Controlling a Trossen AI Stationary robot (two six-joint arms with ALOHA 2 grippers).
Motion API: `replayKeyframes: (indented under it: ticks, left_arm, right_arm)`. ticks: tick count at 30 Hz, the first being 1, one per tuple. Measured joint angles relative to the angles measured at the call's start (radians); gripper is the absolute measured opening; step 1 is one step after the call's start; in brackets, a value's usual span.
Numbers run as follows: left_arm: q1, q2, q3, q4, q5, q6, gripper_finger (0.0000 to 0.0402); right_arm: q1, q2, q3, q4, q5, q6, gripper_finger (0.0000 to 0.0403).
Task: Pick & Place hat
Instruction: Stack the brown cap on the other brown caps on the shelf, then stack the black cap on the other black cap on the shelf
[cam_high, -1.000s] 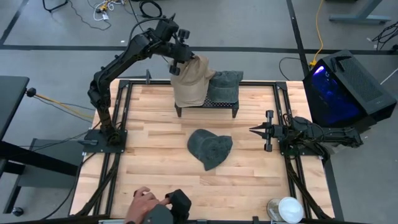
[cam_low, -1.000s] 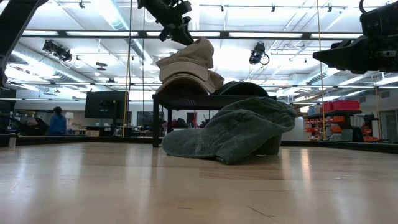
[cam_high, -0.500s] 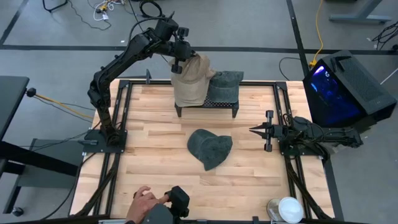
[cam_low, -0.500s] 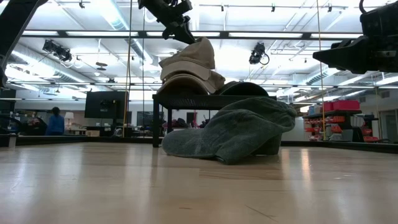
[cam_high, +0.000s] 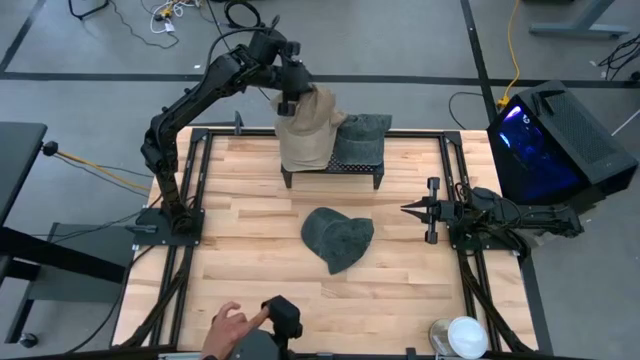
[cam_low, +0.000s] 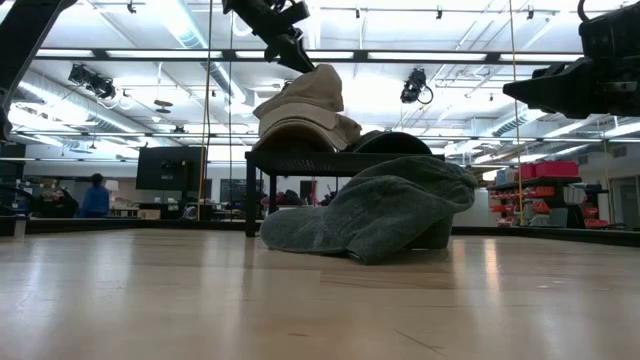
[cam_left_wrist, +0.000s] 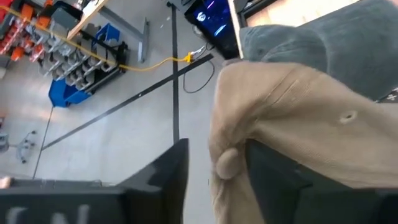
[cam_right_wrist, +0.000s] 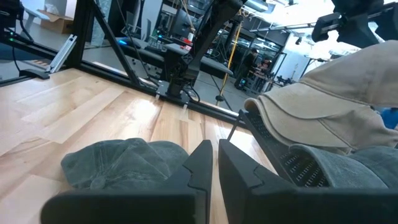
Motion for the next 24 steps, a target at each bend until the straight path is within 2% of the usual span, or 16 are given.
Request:
replayKeyframes:
  ticks: [4, 8, 15, 20, 24]
  left_arm:
    - [-0.002, 0.0, 0.0, 0.0, -0.011, -0.027, 0.021]
    - [-0.008, 0.0, 0.0, 0.001, -0.011, -0.071, 0.0233]
    - [-0.032, -0.056, 0.002, 0.004, -0.027, -0.103, 0.0235]
    - [-0.038, -0.113, 0.002, -0.026, -0.044, -0.193, 0.0234]
    - [-0.037, -0.146, 0.002, -0.113, -0.053, -0.248, 0.021]
  right_arm:
    - [0.0, 0.0, 0.0, 0.0, 0.0, 0.0, 0.0029]
    - [0.0, 0.0, 0.0, 0.0, 0.0, 0.0, 0.0029]
    - [0.0, 0.0, 0.0, 0.0, 0.0, 0.0, 0.0029]
    - [0.0, 0.0, 0.0, 0.0, 0.0, 0.0, 0.0029]
    - [0.0, 0.0, 0.0, 0.0, 0.0, 0.0, 0.0029]
